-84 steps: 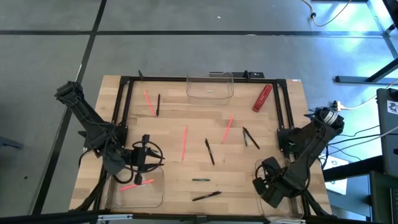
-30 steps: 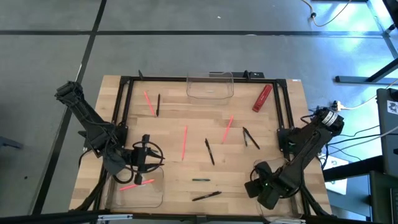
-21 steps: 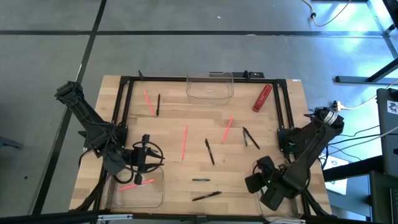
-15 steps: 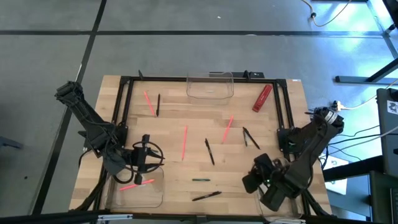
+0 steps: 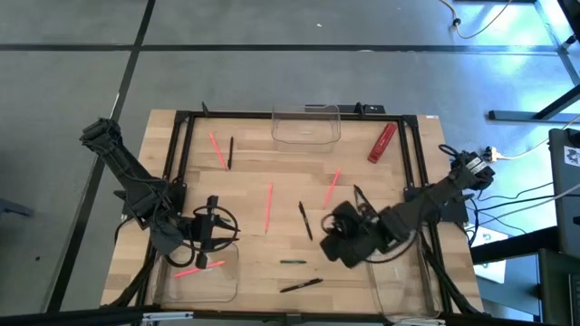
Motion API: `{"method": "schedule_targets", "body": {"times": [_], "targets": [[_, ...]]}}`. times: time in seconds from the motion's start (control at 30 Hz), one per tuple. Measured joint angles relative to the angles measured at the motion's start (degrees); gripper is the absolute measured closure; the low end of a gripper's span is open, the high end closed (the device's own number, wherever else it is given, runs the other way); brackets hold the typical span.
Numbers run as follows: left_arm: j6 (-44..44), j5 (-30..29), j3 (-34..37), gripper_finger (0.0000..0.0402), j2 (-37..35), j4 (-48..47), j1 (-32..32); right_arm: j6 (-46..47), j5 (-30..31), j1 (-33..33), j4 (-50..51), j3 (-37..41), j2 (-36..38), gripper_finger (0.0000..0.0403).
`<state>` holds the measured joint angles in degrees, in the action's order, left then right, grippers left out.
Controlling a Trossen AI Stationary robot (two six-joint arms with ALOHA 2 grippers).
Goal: Sort crayons/erasers/pens/pencils in bins
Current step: Put the black pen into the top transparent bin
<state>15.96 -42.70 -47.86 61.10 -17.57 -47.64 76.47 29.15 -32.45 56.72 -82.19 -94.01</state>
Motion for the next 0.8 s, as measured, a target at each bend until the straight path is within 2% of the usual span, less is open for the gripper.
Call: {"method": "schedule_targets", "body": {"times": [0.2, 0.3, 0.4, 0.8], "targets": [[0.2, 0.0, 0.0, 0.0313, 0.0, -0.9, 0.0, -14.4, -0.2, 5.9, -9.6, 0.0, -1.7, 0.0288], [0.2, 0.0, 0.0, 0.0313, 0.0, -1.5, 0.0, -19.5, -2.7, 8.6, -12.7, 0.0, -3.4, 0.0288], [0.2, 0.0, 0.0, 0.0313, 0.0, -1.5, 0.0, -20.3, -5.2, 11.2, -13.2, 0.0, -5.2, 0.0288], [0.3, 0.0, 0.0, 0.0313, 0.0, -1.5, 1.4, -18.1, -6.9, 19.1, -13.5, 0.0, -13.5, 0.0288]]}}
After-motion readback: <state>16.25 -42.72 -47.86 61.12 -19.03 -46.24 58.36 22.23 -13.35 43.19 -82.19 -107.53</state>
